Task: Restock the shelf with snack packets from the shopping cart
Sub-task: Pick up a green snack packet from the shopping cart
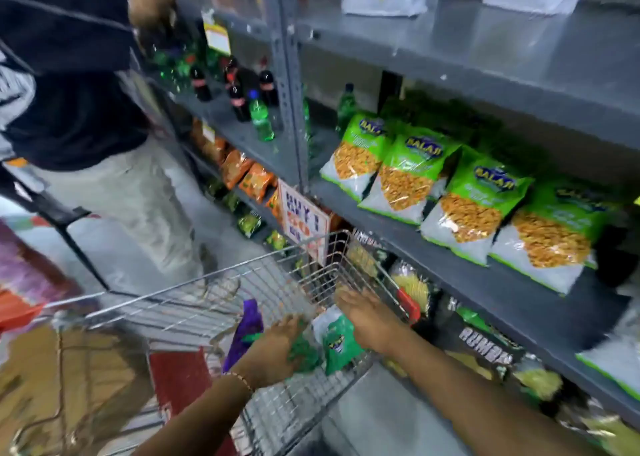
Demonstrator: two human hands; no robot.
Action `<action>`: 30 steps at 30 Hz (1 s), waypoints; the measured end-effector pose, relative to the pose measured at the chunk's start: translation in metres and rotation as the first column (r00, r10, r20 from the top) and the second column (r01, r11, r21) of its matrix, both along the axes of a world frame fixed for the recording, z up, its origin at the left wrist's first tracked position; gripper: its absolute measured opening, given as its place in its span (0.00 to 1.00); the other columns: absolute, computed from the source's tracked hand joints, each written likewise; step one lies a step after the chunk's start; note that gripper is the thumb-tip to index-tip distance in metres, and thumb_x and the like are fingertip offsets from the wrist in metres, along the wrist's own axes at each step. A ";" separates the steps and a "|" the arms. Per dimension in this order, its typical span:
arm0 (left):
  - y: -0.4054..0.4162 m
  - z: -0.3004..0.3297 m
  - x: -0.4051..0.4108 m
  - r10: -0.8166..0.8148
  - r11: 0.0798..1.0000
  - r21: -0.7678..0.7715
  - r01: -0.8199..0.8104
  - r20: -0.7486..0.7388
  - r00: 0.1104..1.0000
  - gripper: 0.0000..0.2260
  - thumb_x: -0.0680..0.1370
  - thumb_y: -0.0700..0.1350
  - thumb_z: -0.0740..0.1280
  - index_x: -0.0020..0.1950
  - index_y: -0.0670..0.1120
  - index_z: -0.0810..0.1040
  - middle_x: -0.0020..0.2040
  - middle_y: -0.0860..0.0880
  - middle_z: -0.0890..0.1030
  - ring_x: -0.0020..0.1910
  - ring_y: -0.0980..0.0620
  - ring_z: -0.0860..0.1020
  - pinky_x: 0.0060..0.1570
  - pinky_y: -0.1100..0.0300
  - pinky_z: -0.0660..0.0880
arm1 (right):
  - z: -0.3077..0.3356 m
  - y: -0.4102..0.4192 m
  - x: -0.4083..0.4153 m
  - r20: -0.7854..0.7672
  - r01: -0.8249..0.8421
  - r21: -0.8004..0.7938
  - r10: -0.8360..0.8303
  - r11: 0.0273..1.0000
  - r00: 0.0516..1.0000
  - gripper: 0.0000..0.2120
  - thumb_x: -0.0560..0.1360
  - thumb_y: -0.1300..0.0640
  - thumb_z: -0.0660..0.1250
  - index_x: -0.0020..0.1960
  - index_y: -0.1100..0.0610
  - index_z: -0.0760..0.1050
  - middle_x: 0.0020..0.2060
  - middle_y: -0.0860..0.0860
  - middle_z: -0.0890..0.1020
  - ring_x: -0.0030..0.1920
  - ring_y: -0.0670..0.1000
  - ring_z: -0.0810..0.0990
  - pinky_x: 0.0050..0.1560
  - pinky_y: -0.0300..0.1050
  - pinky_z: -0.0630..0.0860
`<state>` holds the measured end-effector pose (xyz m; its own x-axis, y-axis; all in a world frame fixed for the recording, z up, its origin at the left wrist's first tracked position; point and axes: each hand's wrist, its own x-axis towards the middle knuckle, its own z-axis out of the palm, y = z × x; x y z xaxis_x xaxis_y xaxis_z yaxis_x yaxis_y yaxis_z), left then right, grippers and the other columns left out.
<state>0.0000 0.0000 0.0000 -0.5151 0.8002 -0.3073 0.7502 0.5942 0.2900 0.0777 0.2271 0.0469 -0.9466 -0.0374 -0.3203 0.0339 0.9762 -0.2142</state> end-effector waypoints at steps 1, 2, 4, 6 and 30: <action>-0.008 -0.015 -0.001 -0.051 0.997 -0.059 0.053 0.038 0.998 0.36 0.66 0.59 0.62 0.71 0.45 0.64 0.69 0.42 0.74 0.68 0.41 0.72 0.69 0.55 0.65 | -0.009 -0.003 -0.003 0.090 -0.026 -0.005 0.026 1.000 0.996 0.34 0.73 0.64 0.64 0.77 0.58 0.55 0.77 0.55 0.59 0.77 0.53 0.55 0.76 0.47 0.50; -0.015 -0.031 -0.005 -0.020 0.999 -0.036 0.020 0.006 1.000 0.37 0.61 0.59 0.67 0.68 0.48 0.68 0.64 0.45 0.79 0.63 0.43 0.77 0.64 0.52 0.72 | -0.019 -0.007 -0.008 0.160 -0.030 -0.053 0.038 0.998 0.986 0.32 0.73 0.60 0.67 0.75 0.58 0.61 0.75 0.56 0.65 0.75 0.55 0.61 0.74 0.48 0.57; -0.025 -0.046 -0.010 -0.007 0.995 -0.099 0.004 -0.032 0.999 0.37 0.57 0.53 0.72 0.65 0.48 0.71 0.62 0.50 0.81 0.62 0.47 0.79 0.61 0.44 0.74 | -0.036 -0.016 -0.010 0.252 0.026 -0.086 -0.003 0.996 0.968 0.31 0.69 0.51 0.73 0.68 0.57 0.69 0.67 0.57 0.74 0.68 0.59 0.72 0.67 0.50 0.70; -0.028 -0.057 -0.022 0.047 0.993 -0.110 -0.050 -0.026 0.999 0.31 0.60 0.44 0.71 0.64 0.47 0.76 0.60 0.47 0.82 0.60 0.46 0.80 0.60 0.39 0.73 | -0.056 -0.033 -0.019 0.284 0.036 -0.131 0.003 0.991 0.959 0.29 0.65 0.45 0.74 0.62 0.55 0.73 0.60 0.57 0.79 0.60 0.61 0.78 0.58 0.52 0.76; -0.007 0.109 -0.108 -0.137 0.964 0.207 0.168 -0.154 0.978 0.22 0.69 0.50 0.51 0.52 0.48 0.81 0.45 0.48 0.86 0.43 0.47 0.83 0.41 0.53 0.79 | 0.055 -0.033 -0.058 -0.060 0.163 -0.251 -0.183 0.954 0.981 0.11 0.69 0.66 0.64 0.46 0.56 0.80 0.38 0.55 0.83 0.38 0.55 0.80 0.33 0.42 0.72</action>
